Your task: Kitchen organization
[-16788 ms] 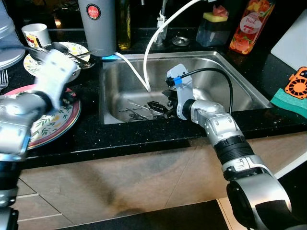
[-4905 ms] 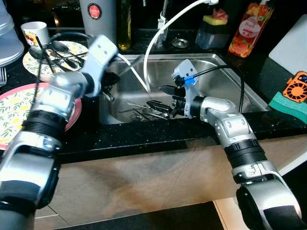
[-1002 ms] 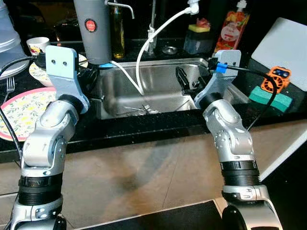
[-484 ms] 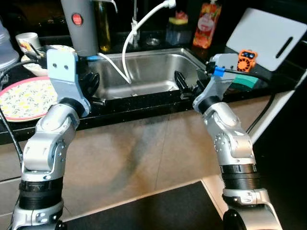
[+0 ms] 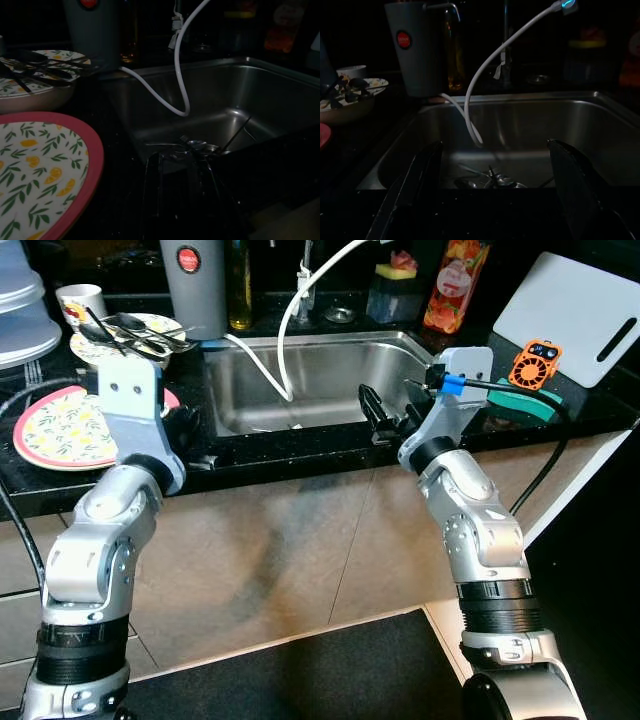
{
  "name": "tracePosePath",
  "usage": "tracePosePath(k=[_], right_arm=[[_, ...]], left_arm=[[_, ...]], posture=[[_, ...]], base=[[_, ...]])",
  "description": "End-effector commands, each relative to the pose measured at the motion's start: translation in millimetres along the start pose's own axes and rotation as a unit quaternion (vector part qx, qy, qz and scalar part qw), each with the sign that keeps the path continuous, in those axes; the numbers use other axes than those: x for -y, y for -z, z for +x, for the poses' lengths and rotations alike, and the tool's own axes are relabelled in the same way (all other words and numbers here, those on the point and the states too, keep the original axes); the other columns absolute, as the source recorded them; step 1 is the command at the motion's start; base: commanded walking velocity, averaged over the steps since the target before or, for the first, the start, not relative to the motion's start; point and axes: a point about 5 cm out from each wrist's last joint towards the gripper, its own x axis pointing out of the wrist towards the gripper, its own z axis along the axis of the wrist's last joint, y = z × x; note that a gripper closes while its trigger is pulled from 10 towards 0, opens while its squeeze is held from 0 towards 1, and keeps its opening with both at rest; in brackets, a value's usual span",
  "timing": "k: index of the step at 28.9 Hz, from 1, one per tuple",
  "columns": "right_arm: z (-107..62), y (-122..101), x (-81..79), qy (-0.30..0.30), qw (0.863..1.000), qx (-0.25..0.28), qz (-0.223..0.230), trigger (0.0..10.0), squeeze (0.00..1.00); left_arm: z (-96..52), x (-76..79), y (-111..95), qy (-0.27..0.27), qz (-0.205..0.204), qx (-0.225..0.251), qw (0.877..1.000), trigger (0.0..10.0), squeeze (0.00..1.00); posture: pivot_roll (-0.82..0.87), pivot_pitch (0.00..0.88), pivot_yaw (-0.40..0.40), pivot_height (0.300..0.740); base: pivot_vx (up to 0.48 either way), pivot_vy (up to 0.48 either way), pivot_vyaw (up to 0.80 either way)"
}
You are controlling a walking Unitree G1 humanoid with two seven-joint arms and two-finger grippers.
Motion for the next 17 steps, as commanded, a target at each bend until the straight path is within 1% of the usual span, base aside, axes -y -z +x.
tracePosePath(k=[1, 5, 7, 8, 9, 13, 14, 17], right_arm=[[-3.8, 1, 1.8, 0.002, 1.0, -0.004, 0.005, 10.0, 0.0], [-6.2, 5, 3.0, 0.004, 1.0, -0.008, 0.007, 10.0, 0.0], [-7.9, 7, 3.7, 0.006, 1.0, -0.011, 0.007, 10.0, 0.0], [-9.4, 9, 4.3, 0.008, 1.0, -0.014, 0.007, 10.0, 0.0], [-9.4, 9, 4.3, 0.008, 1.0, -0.014, 0.007, 10.0, 0.0], [-13.2, 12, 4.8, 0.012, 1.0, -0.02, 0.008, 10.0, 0.0], [-15.6, 14, 4.7, 0.013, 1.0, -0.023, 0.009, 10.0, 0.0], [-19.0, 18, 4.9, 0.014, 0.999, -0.029, 0.01, 10.0, 0.0]], left_arm=[[-3.8, 4.4, 2, 0.006, 0.003, -0.002, 1.0, 10.0, 0.0], [-5.8, 3.3, 7, -0.005, 0.003, -0.003, 1.0, 10.0, 0.0], [-6.9, 2.3, 9, -0.01, -0.004, -0.003, 1.0, 10.0, 0.0], [-8.0, 2.2, 12, -0.013, -0.017, -0.007, 1.0, 10.0, 0.0], [-8.0, 2.2, 12, -0.013, -0.017, -0.007, 1.0, 10.0, 0.0], [-10.8, 5.5, 18, -0.018, -0.02, -0.01, 1.0, 10.0, 0.0], [-13.0, 6.3, 21, -0.022, -0.034, -0.013, 0.999, 10.0, 0.0], [-16.1, 5.4, 26, -0.026, -0.024, -0.018, 0.999, 10.0, 0.0]], posture=[[-0.01, 0.128, -0.038, 0.74], [0.0, 0.126, -0.037, 0.74], [0.0, 0.125, -0.034, 0.74], [0.0, 0.124, -0.031, 0.74], [0.0, 0.124, -0.031, 0.74], [-0.01, 0.121, -0.028, 0.74], [0.0, 0.121, -0.027, 0.74], [0.0, 0.12, -0.028, 0.74]], base=[[0.0, 0.0, 0.0], [0.0, 0.0, 0.0], [0.0, 0.0, 0.0], [0.0, 0.0, 0.0], [0.0, 0.0, 0.0], [0.0, -0.48, 0.0], [0.0, 0.0, 0.0], [0.0, 0.0, 0.0]])
